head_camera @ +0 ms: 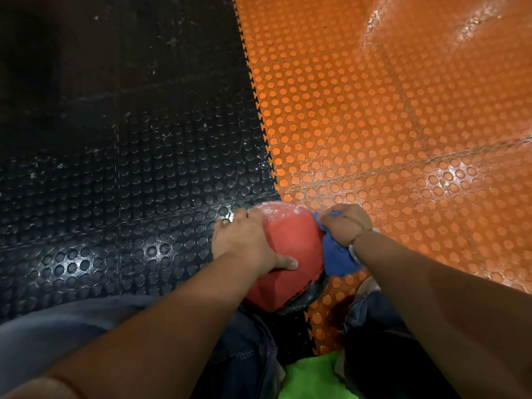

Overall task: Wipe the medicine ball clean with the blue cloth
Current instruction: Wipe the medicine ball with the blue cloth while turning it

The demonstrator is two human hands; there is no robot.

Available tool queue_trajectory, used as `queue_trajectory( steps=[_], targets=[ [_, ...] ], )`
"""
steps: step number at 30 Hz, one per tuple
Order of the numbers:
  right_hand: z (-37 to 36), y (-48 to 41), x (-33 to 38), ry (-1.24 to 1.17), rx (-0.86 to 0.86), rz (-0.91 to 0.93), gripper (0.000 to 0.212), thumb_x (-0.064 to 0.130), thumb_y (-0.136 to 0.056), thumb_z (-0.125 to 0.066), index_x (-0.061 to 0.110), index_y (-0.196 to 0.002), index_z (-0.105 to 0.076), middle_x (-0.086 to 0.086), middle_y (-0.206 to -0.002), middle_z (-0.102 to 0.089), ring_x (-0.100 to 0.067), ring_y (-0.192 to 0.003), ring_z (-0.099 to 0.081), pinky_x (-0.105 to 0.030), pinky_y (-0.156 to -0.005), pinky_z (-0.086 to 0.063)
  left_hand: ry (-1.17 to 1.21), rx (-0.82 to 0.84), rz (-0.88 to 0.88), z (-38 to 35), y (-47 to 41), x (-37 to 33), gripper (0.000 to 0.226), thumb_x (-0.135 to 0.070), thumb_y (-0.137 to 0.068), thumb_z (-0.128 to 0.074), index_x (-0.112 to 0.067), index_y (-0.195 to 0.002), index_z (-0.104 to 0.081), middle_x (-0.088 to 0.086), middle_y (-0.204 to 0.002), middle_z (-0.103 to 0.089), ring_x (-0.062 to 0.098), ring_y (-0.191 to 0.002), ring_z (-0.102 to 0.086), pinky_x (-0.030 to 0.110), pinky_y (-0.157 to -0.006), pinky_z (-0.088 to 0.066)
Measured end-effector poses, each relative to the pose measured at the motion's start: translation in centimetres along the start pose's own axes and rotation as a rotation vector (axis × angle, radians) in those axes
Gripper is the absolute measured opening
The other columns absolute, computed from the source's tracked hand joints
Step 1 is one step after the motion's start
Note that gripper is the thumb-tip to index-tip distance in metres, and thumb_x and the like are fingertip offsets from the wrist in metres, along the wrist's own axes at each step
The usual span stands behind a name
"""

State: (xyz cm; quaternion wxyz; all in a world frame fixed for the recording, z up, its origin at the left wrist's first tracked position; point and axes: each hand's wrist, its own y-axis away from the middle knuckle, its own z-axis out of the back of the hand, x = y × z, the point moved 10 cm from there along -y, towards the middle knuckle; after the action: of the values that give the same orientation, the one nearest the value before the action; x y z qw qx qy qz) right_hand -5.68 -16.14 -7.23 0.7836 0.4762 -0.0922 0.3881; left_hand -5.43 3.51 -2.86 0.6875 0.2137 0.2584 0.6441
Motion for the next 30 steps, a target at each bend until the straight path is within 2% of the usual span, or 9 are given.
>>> queue_trajectory(
  steps=[2,5,12,14,17,20,23,26,30],
  targets=[
    [-0.2,-0.2,-0.9,0.074,0.043,-0.081,0.027,0.017,-0.093,-0.053,-0.004,-0.106,-0.065,-0.018,-0.093,-0.061,-0.027,-0.082,-0.057,-0.031,-0.072,-0.043,-0.026,-0.003,-0.013,-0.1,0.2,-0.3,0.117,-0.085,-0.045,-0.067,-0.025,-0.139,-0.032,0.003,-0.14,-0.037,0.024,-0.132,-0.039,0.045,-0.117,-0.017],
    [-0.5,0.2,1.4,-0.14,-0.007,0.062,0.011,0.022,-0.086,-0.066,0.014,-0.078,-0.067,-0.005,-0.079,-0.064,-0.026,-0.077,-0.06,-0.032,-0.073,-0.05,-0.035,-0.003,-0.009,-0.1,0.1,-0.2,0.117,-0.083,-0.046,-0.068,-0.024,-0.139,-0.031,0.003,-0.141,-0.036,0.023,-0.133,-0.038,0.044,-0.117,-0.017],
    [-0.1,-0.9,-1.4,0.023,0.082,-0.111,0.035,0.019,-0.094,-0.052,0.0,-0.123,-0.056,-0.005,-0.101,-0.046,-0.005,-0.06,-0.037,-0.009,-0.049,-0.036,-0.068,-0.009,-0.068,-0.2,0.5,-1.3,0.119,-0.084,-0.046,-0.067,-0.024,-0.141,-0.029,0.001,-0.141,-0.035,0.022,-0.133,-0.037,0.044,-0.118,-0.014],
    [-0.5,-0.7,-0.2,-0.051,0.062,-0.047,0.027,0.023,-0.088,-0.063,0.007,-0.109,-0.064,-0.004,-0.1,-0.059,-0.01,-0.062,-0.049,-0.01,-0.041,-0.038,-0.073,-0.013,-0.069,-0.3,0.4,-1.2,0.12,-0.083,-0.045,-0.068,-0.024,-0.141,-0.029,0.001,-0.141,-0.035,0.022,-0.133,-0.037,0.044,-0.118,-0.014],
    [-0.6,-0.6,0.4,-0.155,0.011,-0.003,0.016,0.021,-0.083,-0.069,0.006,-0.088,-0.068,-0.013,-0.1,-0.067,-0.026,-0.086,-0.063,-0.032,-0.075,-0.055,-0.059,-0.013,-0.068,-0.3,0.3,-1.1,0.119,-0.082,-0.045,-0.069,-0.024,-0.141,-0.03,0.001,-0.141,-0.035,0.022,-0.132,-0.038,0.044,-0.117,-0.014],
    [0.6,-0.5,-1.4,0.076,-0.007,-0.089,0.025,0.014,-0.088,-0.059,0.013,-0.065,-0.049,-0.012,-0.075,-0.053,-0.024,-0.08,-0.05,-0.022,-0.063,-0.046,-0.08,-0.016,-0.098,-0.3,0.8,-1.6,0.118,-0.082,-0.046,-0.069,-0.024,-0.141,-0.03,0.001,-0.139,-0.036,0.023,-0.131,-0.039,0.043,-0.116,-0.015],
    [0.0,-0.2,-0.4,-0.019,-0.001,0.004,0.017,0.021,-0.085,-0.065,0.019,-0.07,-0.057,-0.002,-0.067,-0.056,-0.015,-0.059,-0.055,-0.019,-0.047,-0.041,-0.086,-0.016,-0.102,-0.4,0.8,-1.5,0.117,-0.081,-0.046,-0.07,-0.025,-0.14,-0.03,0.0,-0.139,-0.035,0.022,-0.132,-0.037,0.043,-0.116,-0.014],
    [-0.7,0.9,1.5,-0.142,-0.001,0.179,0.011,0.026,-0.084,-0.067,0.02,-0.075,-0.067,-0.001,-0.073,-0.065,-0.015,-0.068,-0.061,-0.025,-0.068,-0.049,-0.061,-0.013,-0.091,-0.5,0.6,-1.3,0.116,-0.08,-0.045,-0.072,-0.026,-0.14,-0.03,0.0,-0.14,-0.034,0.022,-0.133,-0.036,0.043,-0.118,-0.013],
    [0.7,-0.2,-1.3,0.063,-0.074,-0.038,0.012,0.021,-0.085,-0.061,0.011,-0.083,-0.066,-0.007,-0.074,-0.059,-0.023,-0.065,-0.054,-0.025,-0.061,-0.043,-0.064,-0.021,-0.135,-0.4,1.0,-2.2,0.114,-0.079,-0.046,-0.072,-0.028,-0.14,-0.03,-0.002,-0.14,-0.034,0.022,-0.134,-0.034,0.041,-0.117,-0.013]
  ],
)
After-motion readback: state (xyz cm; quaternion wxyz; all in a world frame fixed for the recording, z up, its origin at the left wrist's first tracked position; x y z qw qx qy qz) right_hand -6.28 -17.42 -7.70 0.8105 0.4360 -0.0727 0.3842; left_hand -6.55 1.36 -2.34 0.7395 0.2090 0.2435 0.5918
